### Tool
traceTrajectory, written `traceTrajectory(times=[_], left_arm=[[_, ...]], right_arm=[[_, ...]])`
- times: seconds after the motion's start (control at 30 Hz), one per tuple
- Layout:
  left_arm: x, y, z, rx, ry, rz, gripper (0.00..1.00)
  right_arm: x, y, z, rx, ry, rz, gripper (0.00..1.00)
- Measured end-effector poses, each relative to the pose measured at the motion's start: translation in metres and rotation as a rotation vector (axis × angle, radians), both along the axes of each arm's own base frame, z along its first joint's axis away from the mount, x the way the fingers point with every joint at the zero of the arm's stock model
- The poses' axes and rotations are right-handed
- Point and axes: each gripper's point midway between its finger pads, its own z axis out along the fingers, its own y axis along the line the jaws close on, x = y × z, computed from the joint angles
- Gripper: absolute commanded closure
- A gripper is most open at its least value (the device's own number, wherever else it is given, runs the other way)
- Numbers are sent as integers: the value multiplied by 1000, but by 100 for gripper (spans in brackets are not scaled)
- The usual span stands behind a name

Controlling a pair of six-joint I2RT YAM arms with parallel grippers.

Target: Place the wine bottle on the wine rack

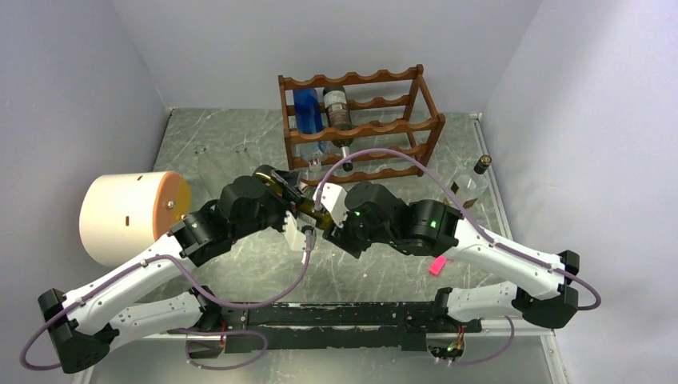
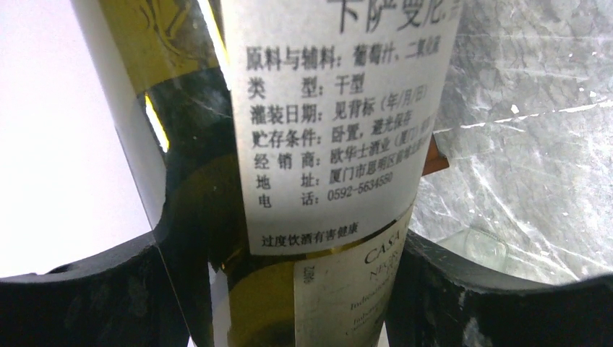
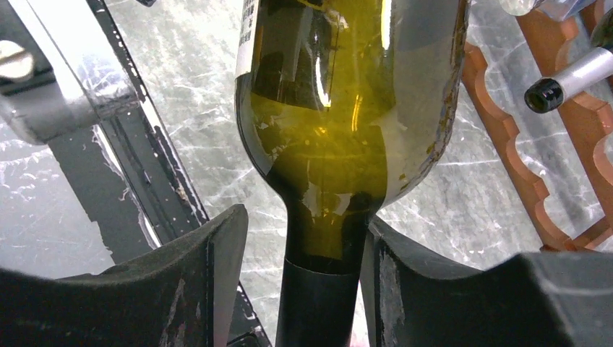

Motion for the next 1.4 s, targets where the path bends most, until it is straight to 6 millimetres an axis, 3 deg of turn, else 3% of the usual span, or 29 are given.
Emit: traceTrajectory(times=[0.17,0.37,0.43,0.5,0.63,0.67,0.9,1.03,1.23,1.4], left_arm=[[0,2,-2,16,-1,5,93],[-1,6,-7,25,20,21,93],[-1,6,-7,25,21,21,92],[-1,6,-7,23,22,23,79],[-1,7,-7,20,26,25,36],[-1,7,-7,20,26,26,3],[-2,9,14,-90,-3,53,5],[-5,10,27,-149,-6,53,5],[-19,2,65,-273,21,-7,5],[-31,5,79,-366,48,-22,5]], right_arm=[[2,1,-6,-19,5,-16,55],[9,-2,-9,-18,3,-70,94],[9,-2,-9,-17,3,-70,100],[9,-1,-9,-17,3,-69,100],[11,-1,-9,-16,-4,-75,100],[11,-1,-8,-16,-6,-77,100],[15,-7,-4,-3,-28,-110,100],[20,-20,4,7,-49,-160,100],[25,-40,0,-29,-44,-236,100],[25,-47,-7,-42,-21,-288,100]])
